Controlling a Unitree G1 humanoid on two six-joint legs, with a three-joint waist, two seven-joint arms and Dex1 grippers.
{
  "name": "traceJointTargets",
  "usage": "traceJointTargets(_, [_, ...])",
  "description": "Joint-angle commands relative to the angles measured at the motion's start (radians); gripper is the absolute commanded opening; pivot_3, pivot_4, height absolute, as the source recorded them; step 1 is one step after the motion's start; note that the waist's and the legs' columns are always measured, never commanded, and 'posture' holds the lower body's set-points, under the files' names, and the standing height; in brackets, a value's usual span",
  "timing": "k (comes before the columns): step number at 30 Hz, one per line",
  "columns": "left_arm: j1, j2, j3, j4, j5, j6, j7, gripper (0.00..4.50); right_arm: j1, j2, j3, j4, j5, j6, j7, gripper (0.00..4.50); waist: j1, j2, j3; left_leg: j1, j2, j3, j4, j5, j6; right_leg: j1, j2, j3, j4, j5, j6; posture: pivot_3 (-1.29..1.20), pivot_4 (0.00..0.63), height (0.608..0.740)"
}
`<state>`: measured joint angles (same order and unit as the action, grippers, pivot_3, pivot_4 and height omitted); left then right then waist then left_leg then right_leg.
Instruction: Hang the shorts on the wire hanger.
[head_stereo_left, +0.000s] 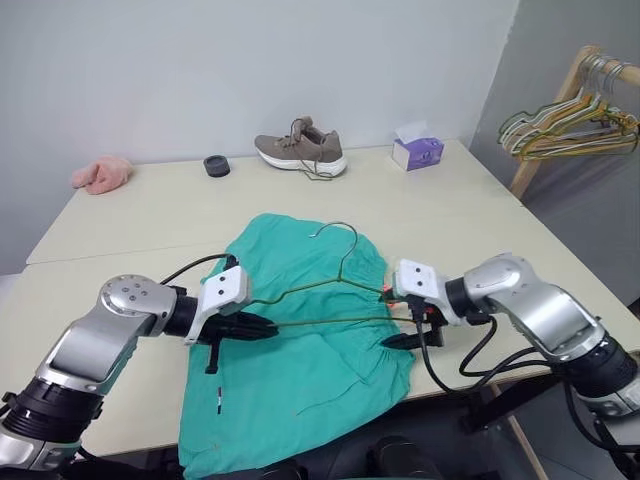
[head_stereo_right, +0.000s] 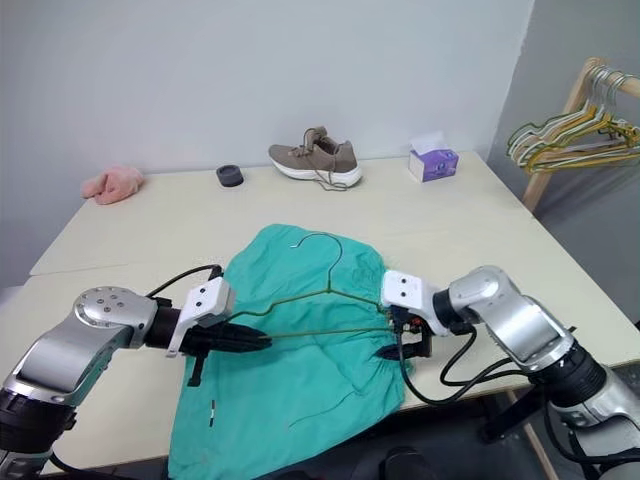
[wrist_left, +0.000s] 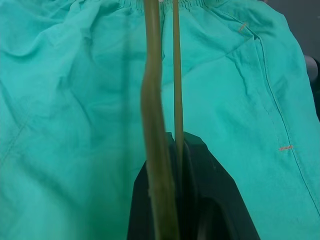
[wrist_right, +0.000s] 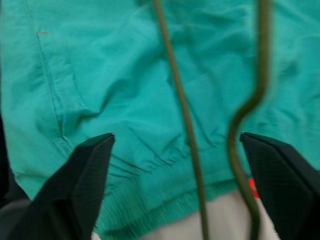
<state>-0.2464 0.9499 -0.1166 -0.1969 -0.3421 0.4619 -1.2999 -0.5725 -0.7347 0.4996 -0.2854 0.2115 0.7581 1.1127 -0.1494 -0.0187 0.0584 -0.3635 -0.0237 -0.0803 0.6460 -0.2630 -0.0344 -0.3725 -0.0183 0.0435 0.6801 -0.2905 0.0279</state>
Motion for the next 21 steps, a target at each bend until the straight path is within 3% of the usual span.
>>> traceJointTargets(1, [-0.014, 0.009, 0.019, -0.035, -0.004, -0.017, -0.001, 0.00, -0.043, 0.016, 0.009, 0.027, -0.023, 0.017, -0.002, 2.90, 0.000, 0.000, 0.000, 0.000, 0.000, 0.000, 0.000, 0.000, 0.000, 0.000, 0.000, 0.000, 0.000, 0.000, 0.000, -0.16, 0.000, 0.740])
traceJointTargets(9, [-0.006, 0.009, 0.019, -0.039, -0.002, -0.033, -0.002, 0.00, -0.055, 0.048, 0.022, 0.079, -0.042, 0.028, 0.001, 0.04, 0.001, 0.000, 0.000, 0.000, 0.000, -0.001, 0.000, 0.000, 0.000, 0.000, 0.000, -0.001, 0.000, 0.000, 0.000, -0.16, 0.000, 0.740])
traceJointTargets(14, [-0.009, -0.023, 0.042, -0.033, -0.036, 0.006, 0.022, 0.00, -0.052, 0.046, 0.010, 0.078, -0.033, 0.042, 0.007, 0.04, 0.002, 0.000, 0.000, 0.000, 0.000, 0.000, 0.000, 0.000, 0.000, 0.000, 0.000, 0.000, 0.000, 0.000, 0.000, -0.16, 0.000, 0.740])
traceJointTargets(15, [-0.014, -0.031, 0.046, -0.027, -0.038, 0.006, 0.029, 0.54, -0.052, 0.044, 0.007, 0.078, -0.033, 0.043, 0.008, 0.00, 0.002, 0.000, 0.000, 0.000, 0.000, 0.000, 0.000, 0.000, 0.000, 0.000, 0.000, 0.000, 0.000, 0.000, 0.000, -0.16, 0.000, 0.740])
traceJointTargets(21, [-0.028, -0.066, 0.089, 0.020, -0.058, 0.020, 0.068, 2.35, -0.040, 0.013, -0.019, 0.071, -0.019, 0.051, 0.022, 0.00, 0.002, 0.000, 0.000, 0.000, 0.000, 0.000, 0.001, 0.000, 0.000, 0.000, 0.000, -0.001, 0.000, 0.000, 0.000, -0.17, 0.000, 0.740])
